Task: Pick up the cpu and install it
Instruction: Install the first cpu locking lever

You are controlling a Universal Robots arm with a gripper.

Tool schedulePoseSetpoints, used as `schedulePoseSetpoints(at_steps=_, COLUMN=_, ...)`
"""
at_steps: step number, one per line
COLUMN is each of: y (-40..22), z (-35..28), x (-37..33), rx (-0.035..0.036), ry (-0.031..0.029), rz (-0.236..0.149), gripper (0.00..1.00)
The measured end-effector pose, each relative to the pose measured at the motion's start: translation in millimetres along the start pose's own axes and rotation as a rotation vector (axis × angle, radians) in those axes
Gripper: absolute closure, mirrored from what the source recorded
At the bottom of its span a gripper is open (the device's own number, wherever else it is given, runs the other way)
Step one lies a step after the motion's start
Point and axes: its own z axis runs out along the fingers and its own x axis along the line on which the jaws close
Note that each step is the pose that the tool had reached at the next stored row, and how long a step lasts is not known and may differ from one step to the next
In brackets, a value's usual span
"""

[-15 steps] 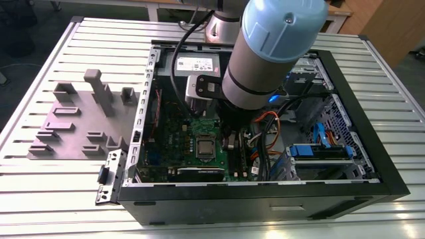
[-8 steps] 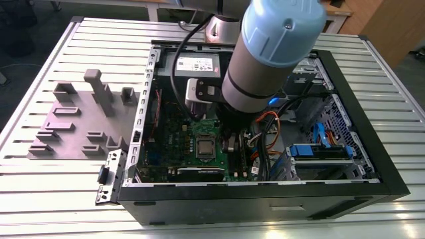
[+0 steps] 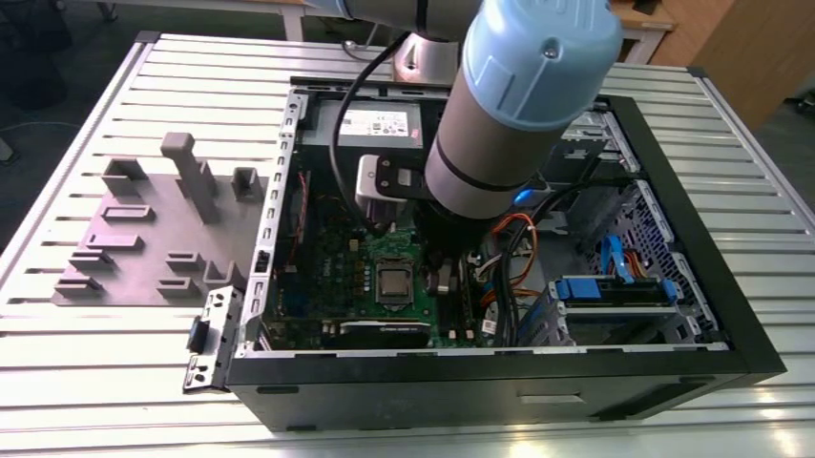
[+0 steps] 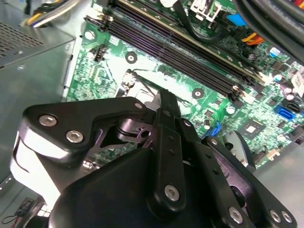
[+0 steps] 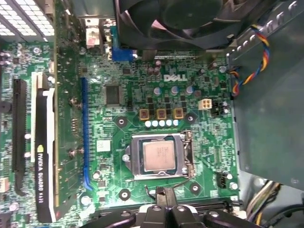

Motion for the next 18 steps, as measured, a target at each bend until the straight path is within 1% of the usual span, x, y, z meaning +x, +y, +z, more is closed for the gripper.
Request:
schedulePoseSetpoints(at_steps=1, y=0.0, z=0.3, x=0.0, rx=0.0005, ry=0.0061, rz=0.000, gripper=0.89)
schedulePoseSetpoints(at_steps=3, y=-0.1, z=0.6, x=0.0, rx=0.0011, ry=0.0150, rz=0.001, gripper=0.89)
schedulePoseSetpoints(at_steps=4, y=0.0, z=1.0, x=-0.1, rx=0.0015, ry=0.0208, rz=0.002, gripper=0.89)
schedulePoseSetpoints(at_steps=6, y=-0.1, z=2.1, x=-0.3, rx=0.0028, ry=0.0383, rz=0.003, gripper=0.89)
schedulePoseSetpoints(at_steps=7, y=-0.2, z=2.8, x=-0.5, rx=0.0031, ry=0.0436, rz=0.004, gripper=0.89)
schedulePoseSetpoints(at_steps=8, y=-0.3, z=3.7, x=-0.6, rx=0.0032, ry=0.0451, rz=0.004, gripper=0.89)
schedulePoseSetpoints(at_steps=12, y=-0.5, z=7.0, x=-1.7, rx=0.0035, ry=0.0465, rz=0.004, gripper=0.89)
schedulePoseSetpoints(at_steps=14, y=-0.5, z=7.9, x=-1.9, rx=0.0038, ry=0.0514, rz=0.004, gripper=0.89)
schedulePoseSetpoints(at_steps=17, y=-0.5, z=8.9, x=-1.8, rx=0.0047, ry=0.0631, rz=0.005, gripper=0.89)
schedulePoseSetpoints(at_steps=18, y=-0.6, z=9.5, x=-1.8, rx=0.0050, ry=0.0660, rz=0.005, gripper=0.89)
